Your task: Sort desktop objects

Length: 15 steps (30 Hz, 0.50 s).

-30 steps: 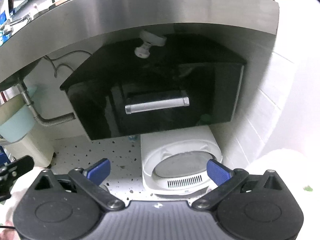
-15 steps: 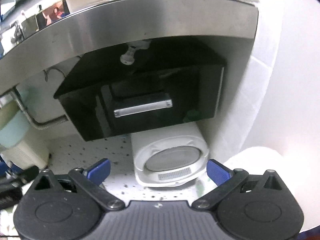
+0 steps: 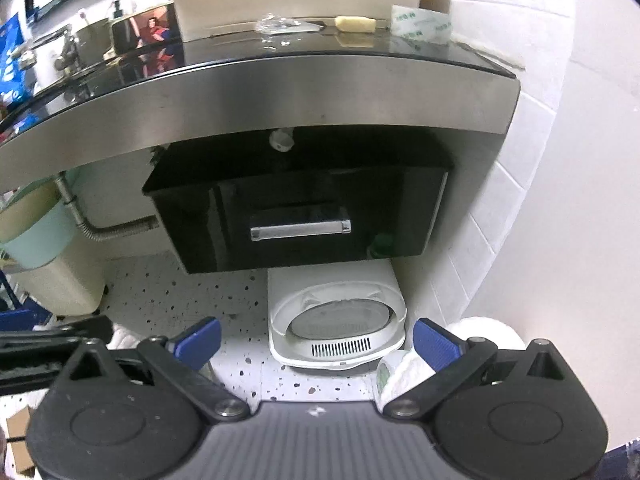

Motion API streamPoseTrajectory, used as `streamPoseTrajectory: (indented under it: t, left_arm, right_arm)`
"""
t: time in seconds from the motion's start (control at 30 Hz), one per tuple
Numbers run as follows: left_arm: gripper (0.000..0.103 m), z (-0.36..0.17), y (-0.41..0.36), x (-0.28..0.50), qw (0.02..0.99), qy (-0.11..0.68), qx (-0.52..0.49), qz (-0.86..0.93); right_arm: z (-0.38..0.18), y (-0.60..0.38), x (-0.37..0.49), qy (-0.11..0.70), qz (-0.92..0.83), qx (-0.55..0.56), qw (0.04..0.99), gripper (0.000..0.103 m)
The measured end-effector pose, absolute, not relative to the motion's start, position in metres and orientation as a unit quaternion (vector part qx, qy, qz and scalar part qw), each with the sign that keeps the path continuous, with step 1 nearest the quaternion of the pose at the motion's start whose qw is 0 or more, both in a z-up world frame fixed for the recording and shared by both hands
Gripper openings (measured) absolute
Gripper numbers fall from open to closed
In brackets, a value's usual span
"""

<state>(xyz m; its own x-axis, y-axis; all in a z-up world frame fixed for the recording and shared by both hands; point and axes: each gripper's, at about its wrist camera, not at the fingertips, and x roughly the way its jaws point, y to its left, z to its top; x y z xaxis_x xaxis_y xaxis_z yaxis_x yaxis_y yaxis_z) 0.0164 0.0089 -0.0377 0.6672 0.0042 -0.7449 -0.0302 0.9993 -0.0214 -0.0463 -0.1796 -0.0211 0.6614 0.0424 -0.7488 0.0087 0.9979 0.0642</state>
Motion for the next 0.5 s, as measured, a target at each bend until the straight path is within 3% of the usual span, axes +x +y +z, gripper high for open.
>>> streamPoseTrajectory:
  t: [0.5]
  left_arm:
    - [0.099, -0.006, 0.000, -0.002, 0.911, 0.412, -0.020, 0.003]
  right_arm:
    - [0.017, -0.180, -0.077, 0.393, 0.004, 0.031, 0.919, 0.103]
